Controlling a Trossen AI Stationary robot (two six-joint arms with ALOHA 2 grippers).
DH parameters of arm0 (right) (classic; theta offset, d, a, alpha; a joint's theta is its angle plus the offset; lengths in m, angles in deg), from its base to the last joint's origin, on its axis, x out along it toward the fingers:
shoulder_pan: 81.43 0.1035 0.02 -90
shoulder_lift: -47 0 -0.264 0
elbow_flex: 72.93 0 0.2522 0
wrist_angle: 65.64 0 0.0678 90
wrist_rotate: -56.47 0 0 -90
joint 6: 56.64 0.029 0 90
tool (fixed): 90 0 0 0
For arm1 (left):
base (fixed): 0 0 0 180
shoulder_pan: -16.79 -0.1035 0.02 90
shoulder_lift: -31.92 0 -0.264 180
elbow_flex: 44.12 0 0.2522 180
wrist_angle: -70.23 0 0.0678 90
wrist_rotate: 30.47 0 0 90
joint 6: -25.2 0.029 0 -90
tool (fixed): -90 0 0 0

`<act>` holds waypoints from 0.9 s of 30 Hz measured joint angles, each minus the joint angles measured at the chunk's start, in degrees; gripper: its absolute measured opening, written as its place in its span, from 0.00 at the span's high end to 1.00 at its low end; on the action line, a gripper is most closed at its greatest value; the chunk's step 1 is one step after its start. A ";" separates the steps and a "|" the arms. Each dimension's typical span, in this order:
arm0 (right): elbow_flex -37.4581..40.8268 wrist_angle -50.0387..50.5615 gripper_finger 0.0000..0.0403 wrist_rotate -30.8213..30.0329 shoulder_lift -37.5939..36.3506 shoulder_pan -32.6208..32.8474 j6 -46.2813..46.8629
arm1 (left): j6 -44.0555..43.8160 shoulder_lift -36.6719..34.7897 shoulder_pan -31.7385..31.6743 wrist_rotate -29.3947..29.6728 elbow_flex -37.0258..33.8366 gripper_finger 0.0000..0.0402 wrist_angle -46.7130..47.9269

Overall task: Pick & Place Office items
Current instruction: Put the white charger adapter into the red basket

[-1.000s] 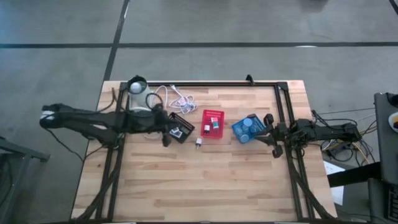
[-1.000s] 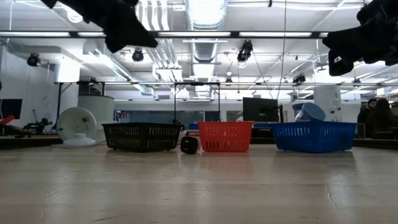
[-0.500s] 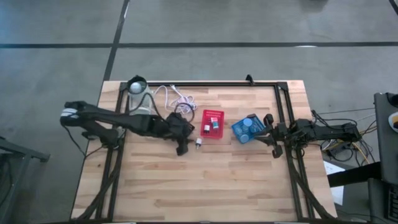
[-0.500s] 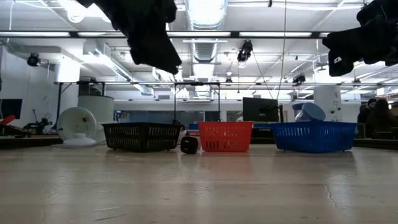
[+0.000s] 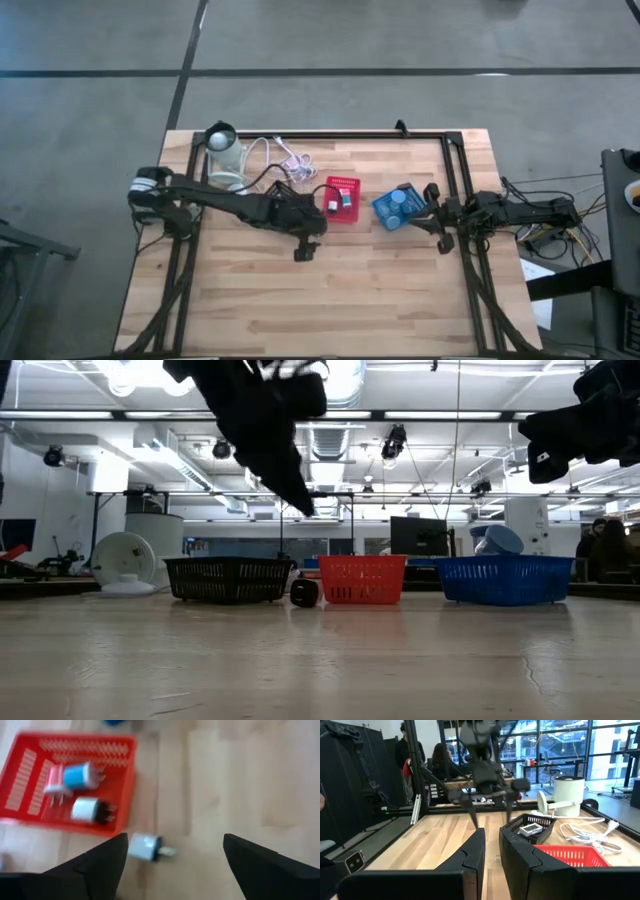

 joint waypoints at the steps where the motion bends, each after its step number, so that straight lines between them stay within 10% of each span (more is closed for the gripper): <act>1: 0.01 0.00 0.87 0.01 0.00 0.00 -0.01 | 0.08 0.93 -0.11 0.71 0.54 0.17 1.13; 27: 0.20 -0.02 0.87 0.01 0.07 0.00 0.62 | 6.85 6.61 -5.83 -2.77 1.17 0.16 2.56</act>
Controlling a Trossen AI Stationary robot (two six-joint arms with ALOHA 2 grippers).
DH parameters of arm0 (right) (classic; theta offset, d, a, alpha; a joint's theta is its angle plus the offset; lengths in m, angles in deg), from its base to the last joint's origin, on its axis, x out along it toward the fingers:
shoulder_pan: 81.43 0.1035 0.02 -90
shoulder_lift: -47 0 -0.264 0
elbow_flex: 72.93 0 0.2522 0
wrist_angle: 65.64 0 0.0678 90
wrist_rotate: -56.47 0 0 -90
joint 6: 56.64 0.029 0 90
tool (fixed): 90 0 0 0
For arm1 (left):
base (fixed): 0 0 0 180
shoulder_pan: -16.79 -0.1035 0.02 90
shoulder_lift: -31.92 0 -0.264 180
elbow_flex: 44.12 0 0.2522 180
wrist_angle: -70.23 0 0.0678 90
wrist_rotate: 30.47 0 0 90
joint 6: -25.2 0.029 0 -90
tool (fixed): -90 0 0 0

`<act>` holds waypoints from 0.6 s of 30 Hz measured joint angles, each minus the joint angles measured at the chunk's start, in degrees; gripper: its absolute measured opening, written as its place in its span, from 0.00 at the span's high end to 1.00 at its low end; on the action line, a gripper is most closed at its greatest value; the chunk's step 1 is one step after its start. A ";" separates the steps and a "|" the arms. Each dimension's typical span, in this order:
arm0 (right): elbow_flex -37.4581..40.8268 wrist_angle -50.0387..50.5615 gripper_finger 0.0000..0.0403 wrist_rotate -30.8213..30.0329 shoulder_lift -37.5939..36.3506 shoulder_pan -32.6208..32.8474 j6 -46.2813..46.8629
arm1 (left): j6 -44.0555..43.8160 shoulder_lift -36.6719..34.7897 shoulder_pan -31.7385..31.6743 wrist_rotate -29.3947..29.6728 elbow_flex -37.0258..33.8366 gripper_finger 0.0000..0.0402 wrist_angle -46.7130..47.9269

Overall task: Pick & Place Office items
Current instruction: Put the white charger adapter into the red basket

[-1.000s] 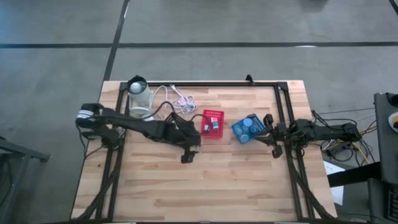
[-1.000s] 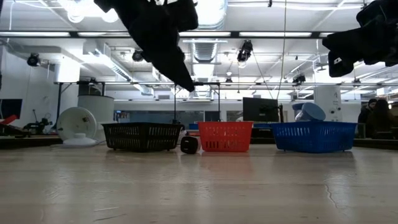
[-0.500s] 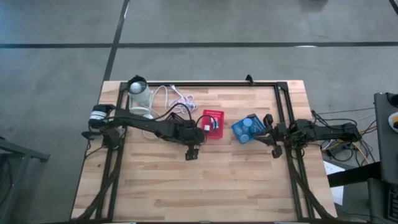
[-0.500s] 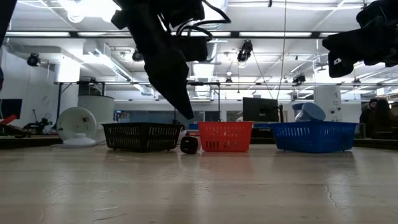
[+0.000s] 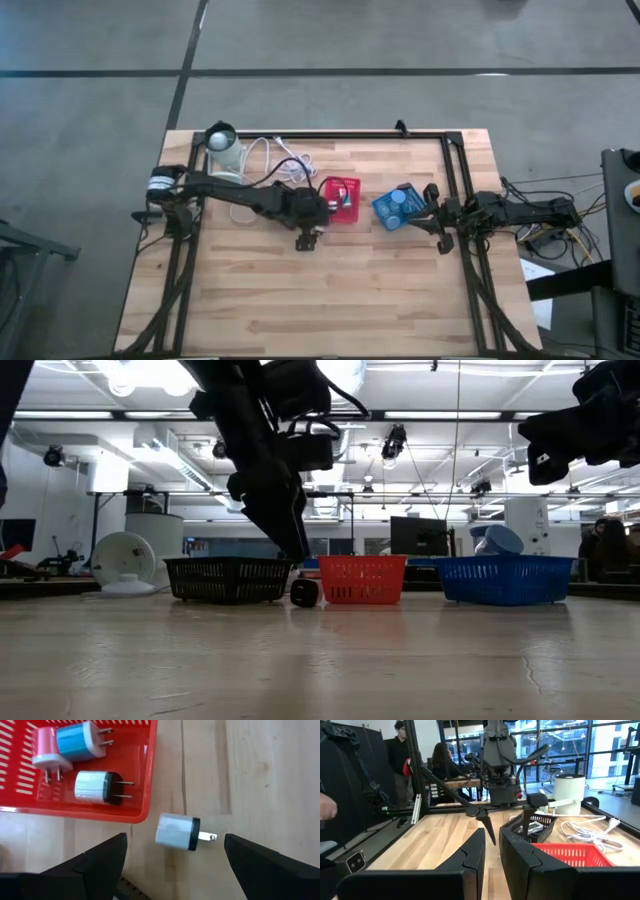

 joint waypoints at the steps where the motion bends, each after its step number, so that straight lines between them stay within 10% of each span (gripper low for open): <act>1: 0.00 0.02 0.87 0.00 0.00 0.00 0.00 | 0.31 0.21 -0.23 -0.42 0.00 0.16 -0.01; 18: 0.00 0.04 0.87 -0.02 0.37 0.00 0.04 | 3.33 1.78 -1.89 -3.02 -0.33 0.17 -0.96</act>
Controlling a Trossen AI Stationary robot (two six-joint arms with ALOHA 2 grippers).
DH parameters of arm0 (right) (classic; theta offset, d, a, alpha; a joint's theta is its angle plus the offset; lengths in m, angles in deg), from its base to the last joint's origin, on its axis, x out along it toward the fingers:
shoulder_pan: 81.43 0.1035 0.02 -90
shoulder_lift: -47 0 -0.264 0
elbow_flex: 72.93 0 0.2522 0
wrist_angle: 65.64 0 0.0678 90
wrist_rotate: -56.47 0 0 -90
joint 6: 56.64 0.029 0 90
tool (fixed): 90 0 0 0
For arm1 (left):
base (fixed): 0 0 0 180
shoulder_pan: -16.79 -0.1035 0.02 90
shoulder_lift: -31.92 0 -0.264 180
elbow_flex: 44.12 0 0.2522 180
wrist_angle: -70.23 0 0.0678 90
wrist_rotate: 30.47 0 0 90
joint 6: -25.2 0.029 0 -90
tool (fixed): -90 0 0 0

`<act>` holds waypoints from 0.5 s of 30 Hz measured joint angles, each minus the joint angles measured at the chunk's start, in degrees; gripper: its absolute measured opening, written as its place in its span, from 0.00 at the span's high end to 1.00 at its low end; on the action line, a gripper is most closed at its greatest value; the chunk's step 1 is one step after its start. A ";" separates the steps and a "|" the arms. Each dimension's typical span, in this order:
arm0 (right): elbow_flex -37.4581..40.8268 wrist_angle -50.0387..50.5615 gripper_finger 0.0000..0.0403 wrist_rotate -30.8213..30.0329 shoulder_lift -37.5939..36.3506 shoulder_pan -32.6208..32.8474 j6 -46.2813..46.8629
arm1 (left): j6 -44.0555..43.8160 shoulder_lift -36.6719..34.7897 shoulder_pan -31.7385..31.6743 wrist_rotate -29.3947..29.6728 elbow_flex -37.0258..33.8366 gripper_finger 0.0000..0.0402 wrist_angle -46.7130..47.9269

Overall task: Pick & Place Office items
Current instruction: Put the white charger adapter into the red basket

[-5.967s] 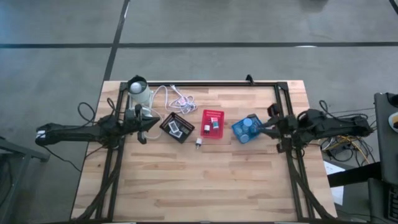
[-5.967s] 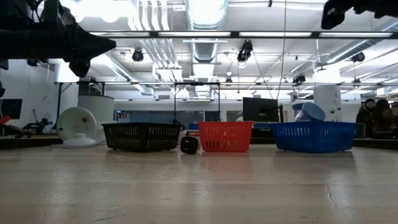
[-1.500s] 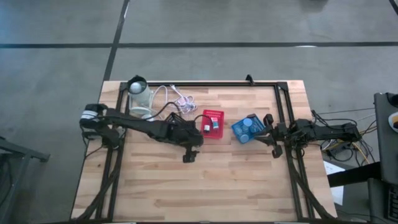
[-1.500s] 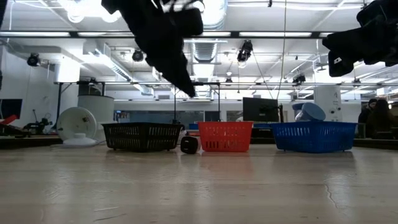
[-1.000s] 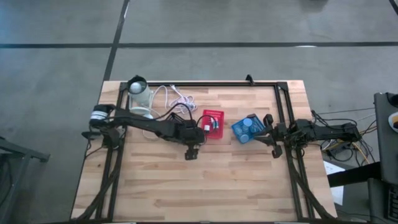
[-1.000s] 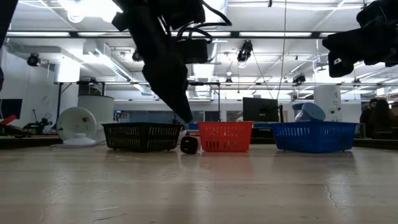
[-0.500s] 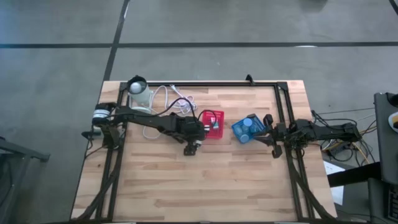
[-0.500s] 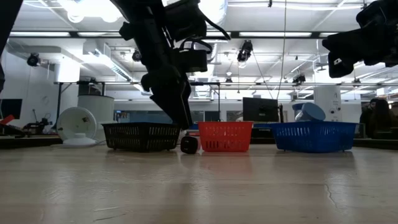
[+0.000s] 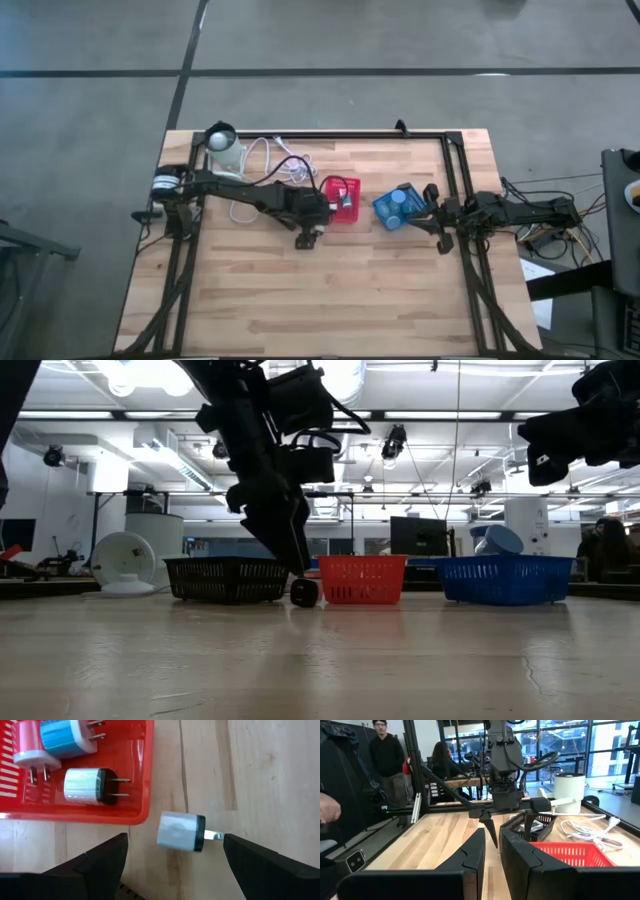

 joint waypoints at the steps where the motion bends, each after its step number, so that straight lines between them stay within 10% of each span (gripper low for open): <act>1: 0.00 0.00 0.87 0.00 -0.04 0.02 0.00 | 0.01 0.00 -0.24 -0.24 -0.35 0.17 -0.78; 15: 0.00 0.00 0.87 -0.11 -0.04 0.00 0.18 | 1.29 1.06 -1.10 -5.13 -2.51 0.18 -5.88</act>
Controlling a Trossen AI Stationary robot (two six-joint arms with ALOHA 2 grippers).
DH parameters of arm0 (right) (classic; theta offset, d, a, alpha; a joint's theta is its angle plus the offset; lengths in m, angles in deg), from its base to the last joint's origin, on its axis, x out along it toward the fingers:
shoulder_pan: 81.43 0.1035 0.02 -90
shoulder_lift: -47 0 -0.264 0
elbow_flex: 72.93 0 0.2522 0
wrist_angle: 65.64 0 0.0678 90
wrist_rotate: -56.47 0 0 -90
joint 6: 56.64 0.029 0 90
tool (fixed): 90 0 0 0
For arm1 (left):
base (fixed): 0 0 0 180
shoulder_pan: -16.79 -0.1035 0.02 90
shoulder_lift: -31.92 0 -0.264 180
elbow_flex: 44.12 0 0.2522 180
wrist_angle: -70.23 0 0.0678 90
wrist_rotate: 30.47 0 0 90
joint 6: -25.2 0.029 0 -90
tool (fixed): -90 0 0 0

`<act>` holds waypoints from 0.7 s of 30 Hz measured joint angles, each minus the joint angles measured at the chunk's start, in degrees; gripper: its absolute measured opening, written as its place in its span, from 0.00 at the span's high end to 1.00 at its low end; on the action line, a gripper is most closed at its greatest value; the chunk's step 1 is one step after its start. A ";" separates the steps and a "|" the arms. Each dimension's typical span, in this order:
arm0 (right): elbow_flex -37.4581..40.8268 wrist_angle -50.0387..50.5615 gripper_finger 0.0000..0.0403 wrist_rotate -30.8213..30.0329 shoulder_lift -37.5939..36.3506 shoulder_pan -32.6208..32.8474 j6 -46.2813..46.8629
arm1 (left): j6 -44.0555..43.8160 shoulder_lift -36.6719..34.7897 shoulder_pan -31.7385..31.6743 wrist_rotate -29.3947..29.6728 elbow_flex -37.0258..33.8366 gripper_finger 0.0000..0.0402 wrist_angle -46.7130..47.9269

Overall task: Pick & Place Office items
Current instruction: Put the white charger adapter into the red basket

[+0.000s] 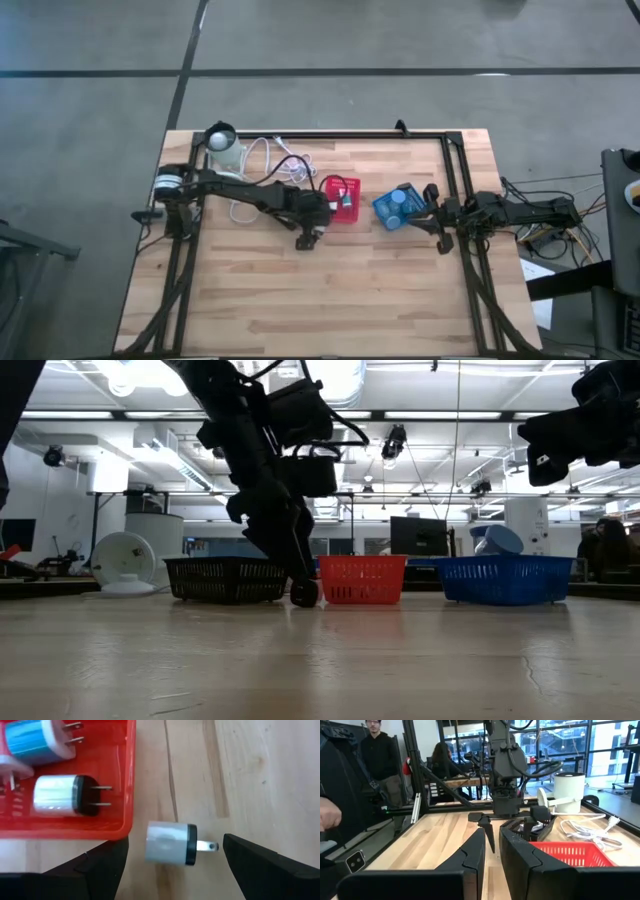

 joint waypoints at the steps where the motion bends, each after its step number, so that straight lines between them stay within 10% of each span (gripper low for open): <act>1: 0.00 0.00 0.87 0.00 0.01 0.01 0.01 | 0.00 0.45 0.00 -0.33 0.00 0.18 -0.51; 21: -0.02 0.02 0.87 -0.31 0.04 0.01 -0.20 | 0.78 1.98 0.02 -0.52 0.00 0.36 -1.07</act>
